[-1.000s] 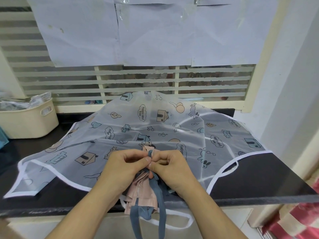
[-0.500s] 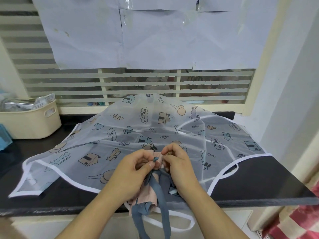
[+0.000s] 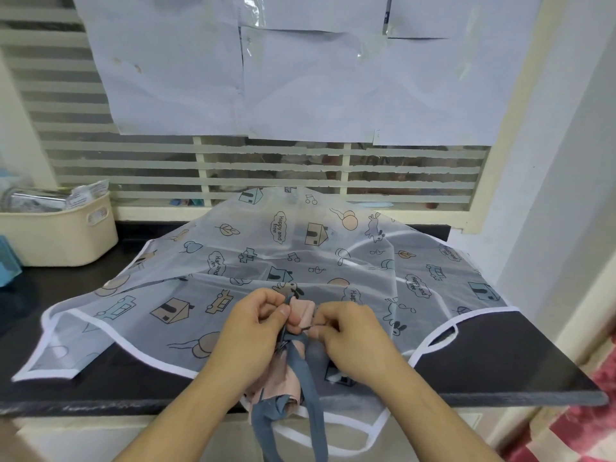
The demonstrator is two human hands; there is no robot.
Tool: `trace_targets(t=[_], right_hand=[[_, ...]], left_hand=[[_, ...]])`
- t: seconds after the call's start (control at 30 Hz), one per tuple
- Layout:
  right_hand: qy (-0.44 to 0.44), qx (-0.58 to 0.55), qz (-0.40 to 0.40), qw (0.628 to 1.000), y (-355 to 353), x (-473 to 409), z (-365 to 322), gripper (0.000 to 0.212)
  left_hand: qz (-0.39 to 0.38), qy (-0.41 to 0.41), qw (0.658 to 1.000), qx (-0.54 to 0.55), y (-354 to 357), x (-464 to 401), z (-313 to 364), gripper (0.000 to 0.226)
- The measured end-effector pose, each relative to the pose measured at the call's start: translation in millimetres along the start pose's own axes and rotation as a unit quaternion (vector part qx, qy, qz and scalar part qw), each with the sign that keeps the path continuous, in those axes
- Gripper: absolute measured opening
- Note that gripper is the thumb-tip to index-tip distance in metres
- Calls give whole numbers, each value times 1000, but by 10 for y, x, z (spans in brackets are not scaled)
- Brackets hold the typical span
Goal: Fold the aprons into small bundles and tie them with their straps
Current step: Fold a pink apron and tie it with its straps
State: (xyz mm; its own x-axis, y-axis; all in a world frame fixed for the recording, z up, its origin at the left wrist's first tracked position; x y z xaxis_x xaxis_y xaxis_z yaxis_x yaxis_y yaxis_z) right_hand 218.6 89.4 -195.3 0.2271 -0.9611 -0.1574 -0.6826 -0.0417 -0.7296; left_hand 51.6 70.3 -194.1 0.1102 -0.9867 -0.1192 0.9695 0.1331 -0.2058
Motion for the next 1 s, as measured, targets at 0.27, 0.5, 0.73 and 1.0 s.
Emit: trace_targets(t=[0.27,0.5,0.73,1.0], right_hand=[[78,-102,69,989,-112,42,283,26],[-8,-282,55,958,-185,15,-105,16],[-88,-215,118,965,-143,-14,-287,30],[-69,-172,155,970,-176,-80,-282,38]], left_hand=[[31,-84,993,70,-174,-55,-150,21],[-35,-15,990,-133,24,-46,124,17],[-102,5,978,-183,146,2,249,42],[-145,19,981,-131,206,39,187,23]])
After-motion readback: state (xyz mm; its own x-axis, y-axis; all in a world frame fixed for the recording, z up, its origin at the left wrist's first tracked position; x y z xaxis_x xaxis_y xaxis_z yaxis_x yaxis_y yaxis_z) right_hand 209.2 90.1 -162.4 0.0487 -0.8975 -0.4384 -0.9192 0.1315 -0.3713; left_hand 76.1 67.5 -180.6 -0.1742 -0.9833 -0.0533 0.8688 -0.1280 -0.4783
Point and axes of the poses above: each hand's wrist, its own x-axis away from the middle knuckle, its own y-axis out of the palm, z = x × y, the point moved 10 cm from there along -x, towards the middle knuckle, and after that the axes turned 1 degree about x, right-handed, at the moved point
